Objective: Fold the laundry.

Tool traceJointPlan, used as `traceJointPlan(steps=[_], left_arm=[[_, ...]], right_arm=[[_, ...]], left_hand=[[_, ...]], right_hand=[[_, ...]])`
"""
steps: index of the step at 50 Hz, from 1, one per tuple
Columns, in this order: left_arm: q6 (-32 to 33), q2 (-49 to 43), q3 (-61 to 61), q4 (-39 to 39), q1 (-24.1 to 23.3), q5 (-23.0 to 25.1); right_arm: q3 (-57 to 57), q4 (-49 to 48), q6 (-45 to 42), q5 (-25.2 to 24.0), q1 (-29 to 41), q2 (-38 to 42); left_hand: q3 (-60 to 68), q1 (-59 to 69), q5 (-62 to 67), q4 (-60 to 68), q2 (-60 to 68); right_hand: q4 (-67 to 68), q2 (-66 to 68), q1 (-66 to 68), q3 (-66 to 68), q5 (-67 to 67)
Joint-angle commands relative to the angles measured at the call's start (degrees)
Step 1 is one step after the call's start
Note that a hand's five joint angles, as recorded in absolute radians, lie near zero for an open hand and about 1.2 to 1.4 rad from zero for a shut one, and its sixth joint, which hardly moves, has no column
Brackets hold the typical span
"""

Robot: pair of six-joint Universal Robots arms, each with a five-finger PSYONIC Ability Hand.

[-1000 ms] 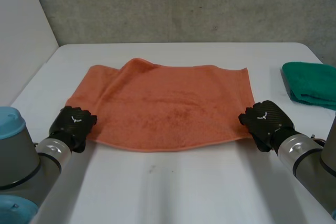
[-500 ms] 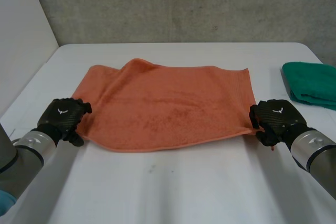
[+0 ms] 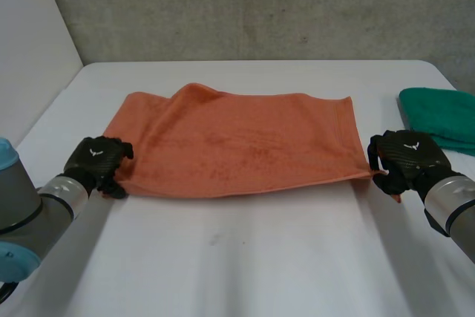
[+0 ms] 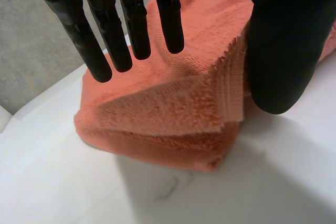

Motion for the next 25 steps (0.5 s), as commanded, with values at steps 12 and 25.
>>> traceJointPlan(steps=[12,25], left_arm=[[-2.61,-4.26,5.96,-0.03,-2.41,-5.83],[-1.64,-3.21,4.82,-0.47,-2.23,-9.43]], right_arm=[[0.32,-3.97,0.26,2.26,-1.02,-2.04],[0.15,-4.41,0.35,2.53,-1.1,-1.95]], left_hand=[[7.08,7.27,6.71,6.84,7.11],[6.24,6.43,5.87,6.0,6.27]], right_hand=[[11.61,12.46,23.28,12.42,12.9],[11.61,12.46,23.28,12.42,12.9]])
